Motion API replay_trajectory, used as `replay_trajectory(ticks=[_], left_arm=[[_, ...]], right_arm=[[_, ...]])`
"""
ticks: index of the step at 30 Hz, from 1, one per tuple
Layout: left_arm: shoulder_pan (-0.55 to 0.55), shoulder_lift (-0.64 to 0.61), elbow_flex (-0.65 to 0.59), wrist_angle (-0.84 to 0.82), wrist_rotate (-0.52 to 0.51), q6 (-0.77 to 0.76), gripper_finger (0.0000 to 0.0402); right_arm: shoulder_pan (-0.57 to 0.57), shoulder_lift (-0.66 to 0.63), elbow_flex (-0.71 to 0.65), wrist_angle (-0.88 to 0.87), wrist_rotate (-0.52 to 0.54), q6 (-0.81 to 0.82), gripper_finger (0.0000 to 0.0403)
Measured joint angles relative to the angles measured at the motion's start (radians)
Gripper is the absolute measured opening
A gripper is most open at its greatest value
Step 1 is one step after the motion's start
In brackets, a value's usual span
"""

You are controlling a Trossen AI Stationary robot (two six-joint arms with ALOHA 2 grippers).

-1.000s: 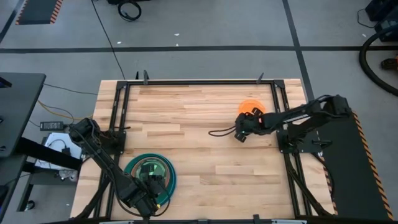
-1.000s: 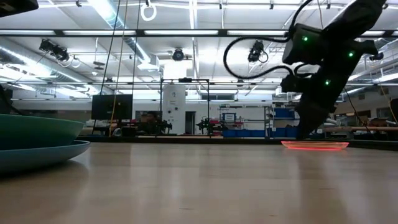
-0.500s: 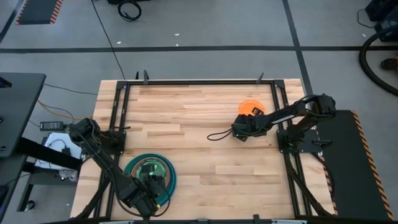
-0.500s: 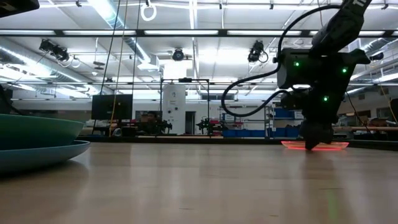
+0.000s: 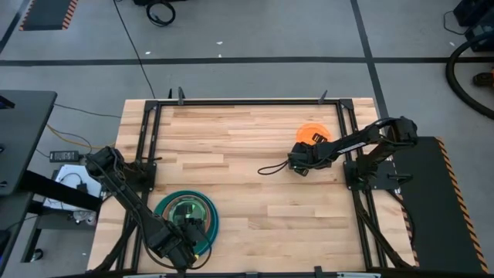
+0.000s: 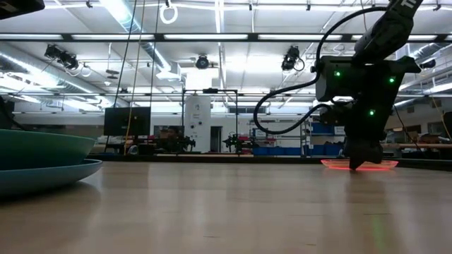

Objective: Stack plastic plates
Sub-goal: Stack the orange plate on top of the light green plate

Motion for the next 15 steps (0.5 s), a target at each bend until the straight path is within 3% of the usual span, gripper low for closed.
replay_trajectory(ticks=[7,15], left_arm=[[0.000,0.000,0.000,0.015,0.000,0.082,0.0112],[0.001,0.000,0.000,0.023,0.000,0.096,0.0112]], right_arm=[[0.017,-0.001,0.020,-0.021,-0.038,0.003,0.0007],[0.130,0.000,0.158,-0.036,-0.081,-0.096,0.0006]])
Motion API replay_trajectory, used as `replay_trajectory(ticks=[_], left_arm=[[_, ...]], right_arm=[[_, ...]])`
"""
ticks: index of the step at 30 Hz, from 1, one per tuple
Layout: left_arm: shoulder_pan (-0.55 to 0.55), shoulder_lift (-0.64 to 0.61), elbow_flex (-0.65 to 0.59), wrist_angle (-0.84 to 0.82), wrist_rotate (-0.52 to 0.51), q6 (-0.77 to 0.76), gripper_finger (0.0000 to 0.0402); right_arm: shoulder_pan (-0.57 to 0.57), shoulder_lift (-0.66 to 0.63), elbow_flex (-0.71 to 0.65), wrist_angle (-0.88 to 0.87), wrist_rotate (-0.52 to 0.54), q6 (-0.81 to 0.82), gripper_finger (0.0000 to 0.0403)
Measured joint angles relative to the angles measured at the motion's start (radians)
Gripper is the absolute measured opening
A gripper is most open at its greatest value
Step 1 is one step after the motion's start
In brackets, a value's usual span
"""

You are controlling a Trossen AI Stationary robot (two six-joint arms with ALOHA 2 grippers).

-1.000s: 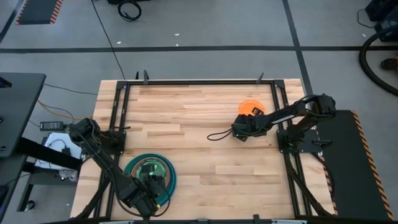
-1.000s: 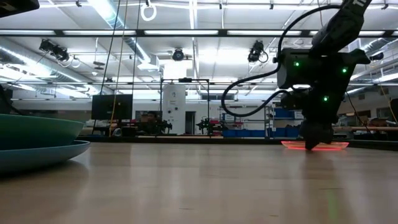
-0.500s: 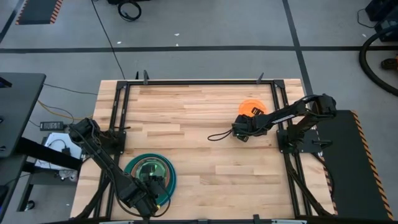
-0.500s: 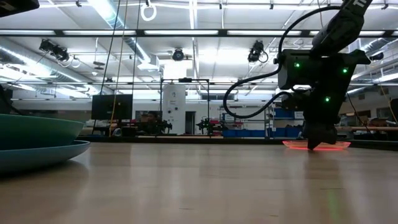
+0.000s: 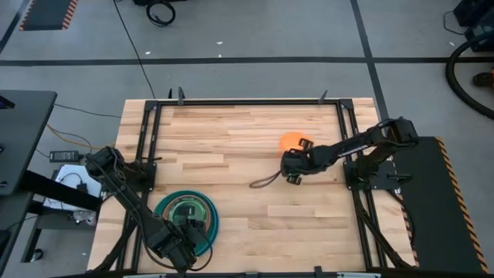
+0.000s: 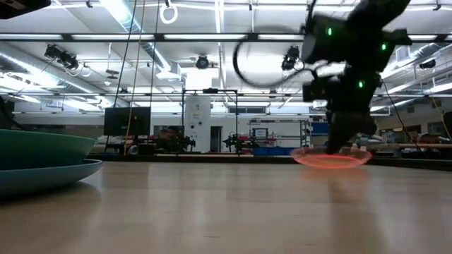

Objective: Stack plastic plates
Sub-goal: Stack the orange plate on top of the light green plate

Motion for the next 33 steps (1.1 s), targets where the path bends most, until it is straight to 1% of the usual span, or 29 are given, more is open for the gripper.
replay_trajectory(ticks=[2,6,9,12,14,15,18,20,23,28,33], left_arm=[[0.000,0.000,0.000,-0.001,0.006,0.000,0.0112],[-0.004,0.000,0.000,-0.022,0.091,0.000,0.0112],[-0.005,-0.002,0.000,-0.023,0.126,0.000,0.0112],[-0.015,-0.026,-0.001,-0.023,0.127,-0.001,0.0112],[-0.024,-0.053,0.000,-0.023,0.101,-0.001,0.0112],[-0.033,-0.070,-0.001,-0.024,0.070,0.000,0.0111],[-0.061,-0.142,0.000,-0.023,-0.069,0.013,0.0104],[-0.076,-0.189,0.000,-0.023,-0.145,0.025,0.0095],[-0.081,-0.257,0.000,-0.022,-0.217,0.046,0.0080],[-0.061,-0.329,0.000,-0.018,-0.279,0.131,0.0056],[-0.008,-0.377,0.000,-0.007,-0.261,0.213,0.0037]], right_arm=[[0.046,0.000,0.039,0.005,0.006,-0.064,0.0006],[0.142,0.000,0.101,0.068,0.040,-0.247,0.0007],[0.201,0.000,0.130,0.137,0.020,-0.400,0.0007],[0.248,0.000,0.139,0.238,-0.027,-0.550,0.0007],[0.274,0.000,0.139,0.314,-0.061,-0.627,0.0007],[0.286,0.000,0.139,0.356,-0.079,-0.652,0.0007],[0.318,0.005,0.143,0.460,-0.115,-0.684,0.0007],[0.332,0.012,0.164,0.450,-0.120,-0.685,0.0007],[0.346,0.035,0.208,0.419,-0.135,-0.699,0.0006],[0.348,0.152,0.323,0.405,-0.191,-0.794,0.0006],[0.347,0.282,0.471,0.382,-0.226,-0.933,0.0006]])
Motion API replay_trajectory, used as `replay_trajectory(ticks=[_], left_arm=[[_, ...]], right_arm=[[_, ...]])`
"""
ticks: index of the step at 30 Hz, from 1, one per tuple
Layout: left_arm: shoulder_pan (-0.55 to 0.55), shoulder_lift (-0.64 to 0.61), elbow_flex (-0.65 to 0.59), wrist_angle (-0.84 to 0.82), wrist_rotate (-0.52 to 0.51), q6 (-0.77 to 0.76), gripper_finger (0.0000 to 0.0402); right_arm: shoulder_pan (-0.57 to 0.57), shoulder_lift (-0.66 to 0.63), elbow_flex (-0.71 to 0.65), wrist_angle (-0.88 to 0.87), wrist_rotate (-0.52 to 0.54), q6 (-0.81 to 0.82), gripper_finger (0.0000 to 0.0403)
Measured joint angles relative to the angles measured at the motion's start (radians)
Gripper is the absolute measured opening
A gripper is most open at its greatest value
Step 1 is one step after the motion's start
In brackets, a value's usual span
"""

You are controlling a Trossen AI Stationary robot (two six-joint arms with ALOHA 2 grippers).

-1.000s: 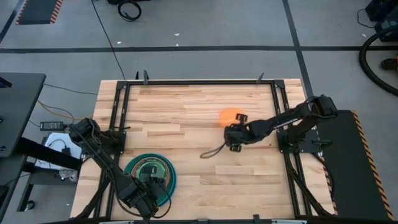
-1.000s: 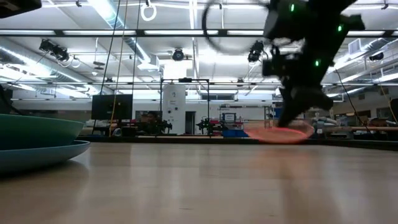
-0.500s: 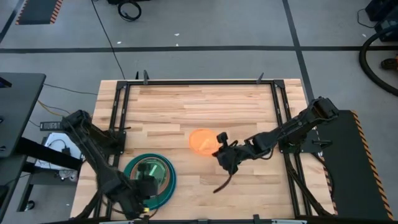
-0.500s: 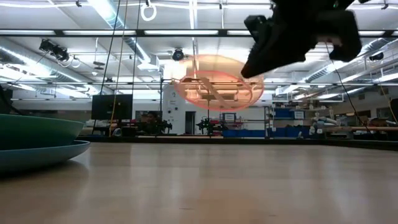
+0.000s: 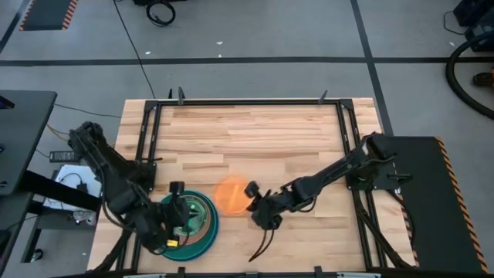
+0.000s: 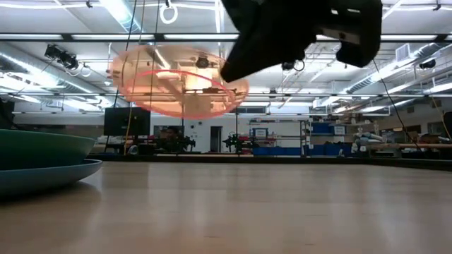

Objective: Stack plastic plates
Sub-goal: Stack the orange plate on top of the light green plate

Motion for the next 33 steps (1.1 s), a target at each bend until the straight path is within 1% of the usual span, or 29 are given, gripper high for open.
replay_trajectory(ticks=[2,5,10,12,15,20,24,28,30,33], left_arm=[[0.024,-0.018,-0.003,0.025,0.018,0.049,0.0029],[0.054,-0.066,-0.047,0.098,0.044,0.121,0.0017],[0.121,-0.158,-0.179,0.310,0.117,0.232,0.0008],[0.147,-0.199,-0.233,0.363,0.148,0.256,0.0008],[0.175,-0.262,-0.311,0.427,0.180,0.272,0.0008],[0.204,-0.394,-0.446,0.566,0.205,0.285,0.0010],[0.205,-0.489,-0.538,0.654,0.209,0.284,0.0010],[0.205,-0.558,-0.605,0.716,0.209,0.285,0.0010],[0.207,-0.584,-0.639,0.761,0.209,0.293,0.0011],[0.211,-0.615,-0.694,0.845,0.208,0.311,0.0011]], right_arm=[[0.000,0.041,0.063,-0.023,-0.037,-0.046,0.0006],[0.000,0.093,0.148,-0.029,-0.109,-0.117,0.0006],[0.000,0.173,0.269,-0.024,-0.167,-0.247,0.0006],[0.000,0.204,0.306,-0.025,-0.188,-0.290,0.0006],[0.000,0.260,0.365,-0.024,-0.205,-0.330,0.0006],[-0.020,0.354,0.463,-0.025,-0.209,-0.378,0.0006],[-0.042,0.410,0.533,-0.024,-0.209,-0.388,0.0006],[-0.063,0.456,0.595,-0.022,-0.209,-0.389,0.0007],[-0.071,0.476,0.623,-0.023,-0.231,-0.397,0.0007],[-0.081,0.497,0.646,-0.007,-0.294,-0.399,0.0007]])
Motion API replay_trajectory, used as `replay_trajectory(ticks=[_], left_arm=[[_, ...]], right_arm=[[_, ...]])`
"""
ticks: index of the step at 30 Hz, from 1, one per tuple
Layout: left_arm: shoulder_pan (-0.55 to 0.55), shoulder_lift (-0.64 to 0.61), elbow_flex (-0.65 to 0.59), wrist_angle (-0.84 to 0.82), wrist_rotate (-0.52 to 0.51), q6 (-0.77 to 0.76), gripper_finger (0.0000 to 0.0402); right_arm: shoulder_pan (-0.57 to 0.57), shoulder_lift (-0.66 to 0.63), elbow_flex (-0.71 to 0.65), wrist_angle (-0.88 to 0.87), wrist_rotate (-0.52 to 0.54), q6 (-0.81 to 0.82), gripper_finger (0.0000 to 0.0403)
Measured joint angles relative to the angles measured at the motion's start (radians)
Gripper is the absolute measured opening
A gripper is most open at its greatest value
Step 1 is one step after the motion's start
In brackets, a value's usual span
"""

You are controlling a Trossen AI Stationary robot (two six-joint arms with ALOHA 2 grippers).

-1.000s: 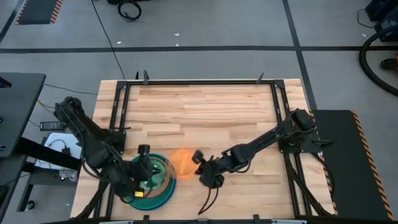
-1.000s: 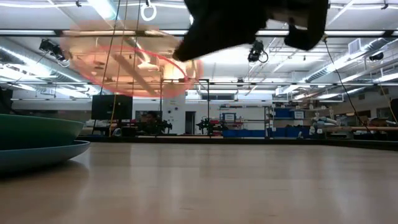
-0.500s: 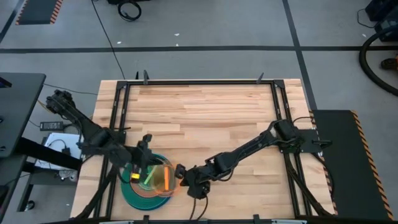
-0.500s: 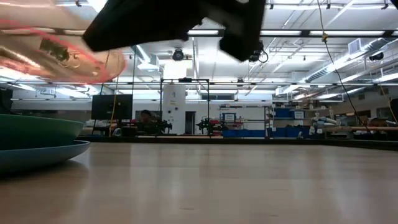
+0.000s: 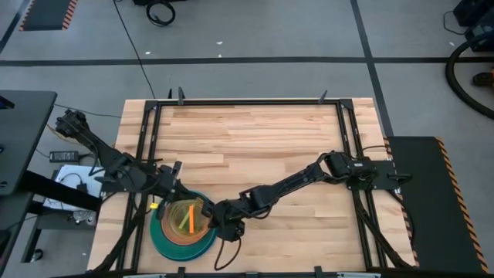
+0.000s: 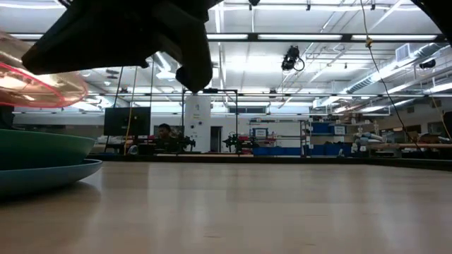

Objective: Stack plastic plates
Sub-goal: Stack the orange plate on top of the light green plate, then return to Home Position

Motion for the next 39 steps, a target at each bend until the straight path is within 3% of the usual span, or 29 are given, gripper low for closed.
replay_trajectory(ticks=[13,23,31,39], left_arm=[[0.021,-0.068,-0.243,0.303,-0.003,-0.005,0.0011],[0.019,-0.066,-0.320,0.426,-0.002,-0.047,0.0011],[0.019,-0.066,-0.320,0.443,-0.002,-0.045,0.0011],[0.019,-0.073,-0.320,0.398,0.025,-0.019,0.0011]], right_arm=[[-0.033,0.048,0.005,0.054,-0.064,0.000,0.0015],[-0.040,0.048,-0.003,0.060,-0.149,-0.030,0.0112],[-0.042,0.047,-0.004,0.081,0.005,0.033,0.0176],[-0.045,-0.019,-0.006,-0.084,0.071,0.141,0.0175]])
